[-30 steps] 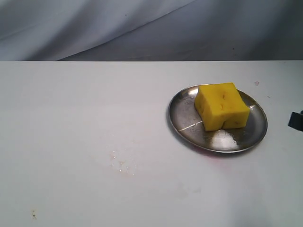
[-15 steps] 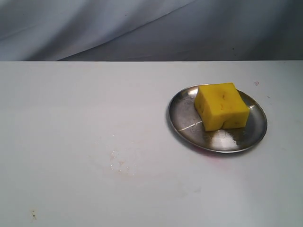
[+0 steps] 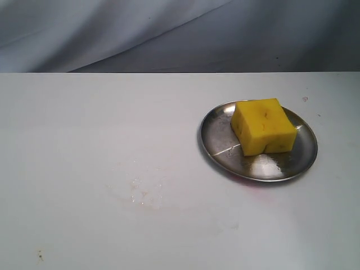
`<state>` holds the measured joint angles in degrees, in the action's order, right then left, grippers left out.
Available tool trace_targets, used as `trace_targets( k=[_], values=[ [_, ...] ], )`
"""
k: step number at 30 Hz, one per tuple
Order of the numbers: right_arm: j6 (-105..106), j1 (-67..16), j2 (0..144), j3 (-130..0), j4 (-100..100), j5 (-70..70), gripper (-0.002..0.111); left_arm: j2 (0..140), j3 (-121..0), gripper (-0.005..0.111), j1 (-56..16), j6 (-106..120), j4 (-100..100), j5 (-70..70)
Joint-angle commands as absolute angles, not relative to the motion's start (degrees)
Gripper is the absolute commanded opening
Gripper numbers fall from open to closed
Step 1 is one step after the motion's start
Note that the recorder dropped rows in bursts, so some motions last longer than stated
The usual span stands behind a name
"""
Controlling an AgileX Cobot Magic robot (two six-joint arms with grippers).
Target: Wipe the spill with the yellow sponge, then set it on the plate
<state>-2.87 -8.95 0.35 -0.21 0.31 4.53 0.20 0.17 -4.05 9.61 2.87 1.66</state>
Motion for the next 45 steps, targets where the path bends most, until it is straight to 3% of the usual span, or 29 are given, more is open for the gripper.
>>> trace_targets(
  k=[1,45],
  values=[
    [-1.19,-8.52,0.0,0.0,1.24,4.79,0.0,0.0,0.0,0.0,-3.97,9.16,2.42,1.14],
    [1.57,-8.64,0.0,0.0,3.7,5.03,0.0,0.0,0.0,0.0,-3.97,9.16,2.42,1.14]
  ],
)
